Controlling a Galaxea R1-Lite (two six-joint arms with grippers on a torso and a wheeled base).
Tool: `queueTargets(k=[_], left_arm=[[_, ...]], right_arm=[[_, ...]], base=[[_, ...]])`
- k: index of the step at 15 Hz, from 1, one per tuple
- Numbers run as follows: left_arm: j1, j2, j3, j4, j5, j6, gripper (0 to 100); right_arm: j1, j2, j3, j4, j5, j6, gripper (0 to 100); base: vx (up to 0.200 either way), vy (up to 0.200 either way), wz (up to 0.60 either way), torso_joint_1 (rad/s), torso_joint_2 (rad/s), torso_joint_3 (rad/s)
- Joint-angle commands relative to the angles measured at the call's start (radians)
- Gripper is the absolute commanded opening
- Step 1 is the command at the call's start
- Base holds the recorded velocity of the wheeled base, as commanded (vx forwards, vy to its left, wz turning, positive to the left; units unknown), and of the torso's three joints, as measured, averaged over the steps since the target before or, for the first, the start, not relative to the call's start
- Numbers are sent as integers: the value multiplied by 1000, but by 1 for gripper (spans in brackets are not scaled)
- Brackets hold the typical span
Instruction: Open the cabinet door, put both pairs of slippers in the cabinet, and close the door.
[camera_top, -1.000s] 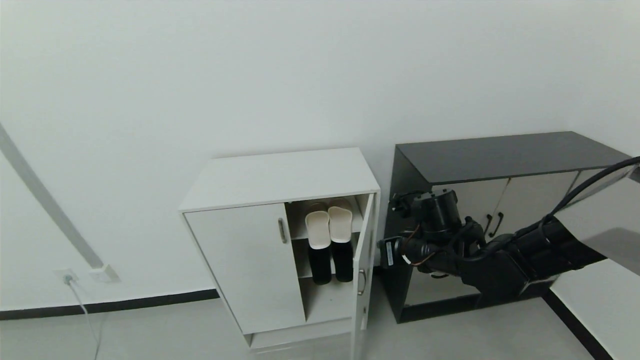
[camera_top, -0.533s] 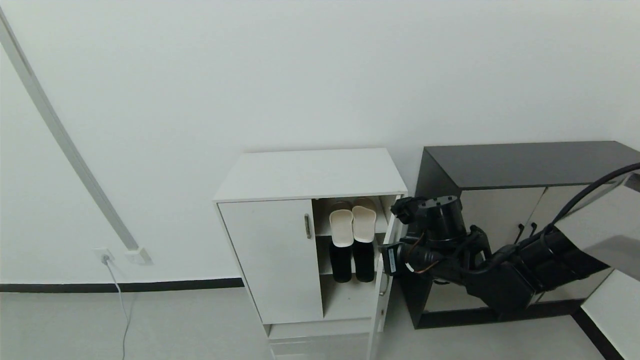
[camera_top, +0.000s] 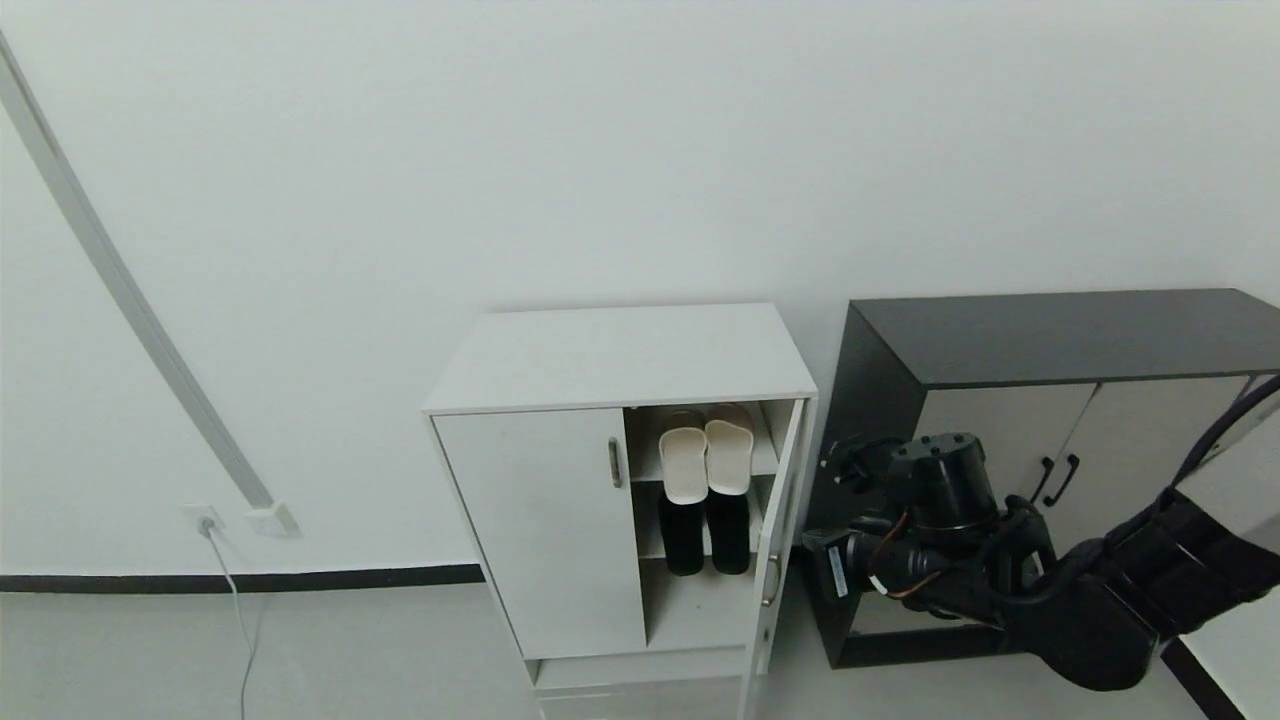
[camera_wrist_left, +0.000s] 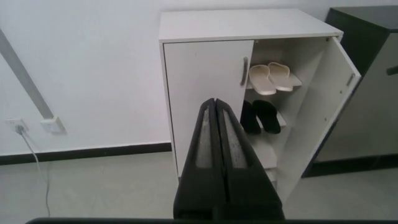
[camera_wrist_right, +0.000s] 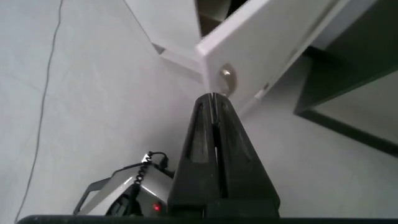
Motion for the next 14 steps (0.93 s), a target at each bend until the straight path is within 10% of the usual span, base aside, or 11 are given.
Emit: queueTargets(k=[1, 14], left_arm=[[0, 1, 0, 0, 0, 0, 0], [0, 1, 0, -1, 1, -3, 0]], right_arm=[[-10, -5, 54, -16, 3, -9, 0], [4, 188, -30, -125, 3, -10, 0]], base=[[200, 0, 0, 17, 2, 2], [31, 0, 0, 1, 1, 0]])
